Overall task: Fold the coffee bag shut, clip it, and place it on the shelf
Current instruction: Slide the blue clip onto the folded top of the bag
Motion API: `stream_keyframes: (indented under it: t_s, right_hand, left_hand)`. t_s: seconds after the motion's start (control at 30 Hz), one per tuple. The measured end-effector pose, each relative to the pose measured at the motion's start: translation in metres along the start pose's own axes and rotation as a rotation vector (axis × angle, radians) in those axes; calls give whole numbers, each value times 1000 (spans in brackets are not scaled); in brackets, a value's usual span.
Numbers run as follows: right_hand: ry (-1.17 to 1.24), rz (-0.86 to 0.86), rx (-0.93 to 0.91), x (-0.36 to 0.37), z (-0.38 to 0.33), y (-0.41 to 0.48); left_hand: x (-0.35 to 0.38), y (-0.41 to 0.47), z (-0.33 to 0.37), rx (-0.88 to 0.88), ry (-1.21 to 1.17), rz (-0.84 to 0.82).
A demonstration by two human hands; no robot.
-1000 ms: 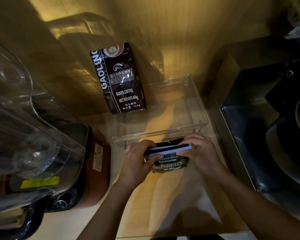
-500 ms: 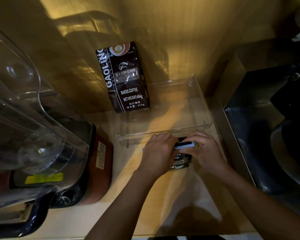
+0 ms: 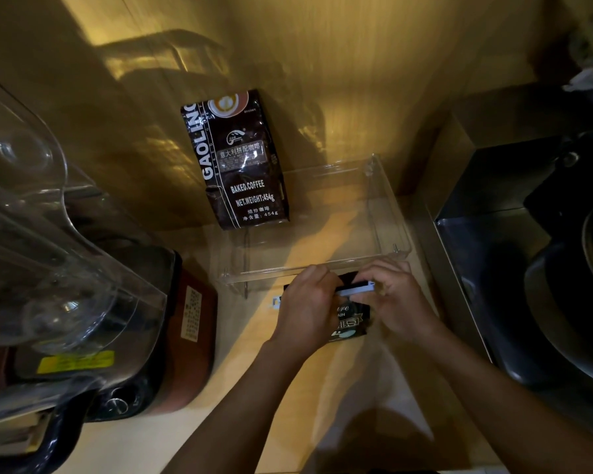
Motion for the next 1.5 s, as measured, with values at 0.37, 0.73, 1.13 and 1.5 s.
stream_keyframes:
  t_s: [0.37, 0.73, 1.13, 1.5]
  right_hand:
    - [-123, -58, -30, 2, 6, 1]
    - [-108, -65, -54, -1, 3, -1]
    - [-322, -59, -234, 6, -9, 3]
    - [-356, -28, -152, 8, -8, 0]
  left_hand:
    - [-15, -4, -13, -66, 20, 10]
    - [-13, -12, -12, -64, 24, 37]
    - [-12, -9, -9, -33, 53, 27]
    - [-27, -15, -36, -172, -34, 11]
Point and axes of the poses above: each hand's wrist, its own y-axis towards the middle knuckle, its own x-axis out of the palm, z = x × y, the point moved 3 cm from there along y, towards the middle knuckle, and after that the axes turned 9 degrees about -y, right-handed, at the moved point
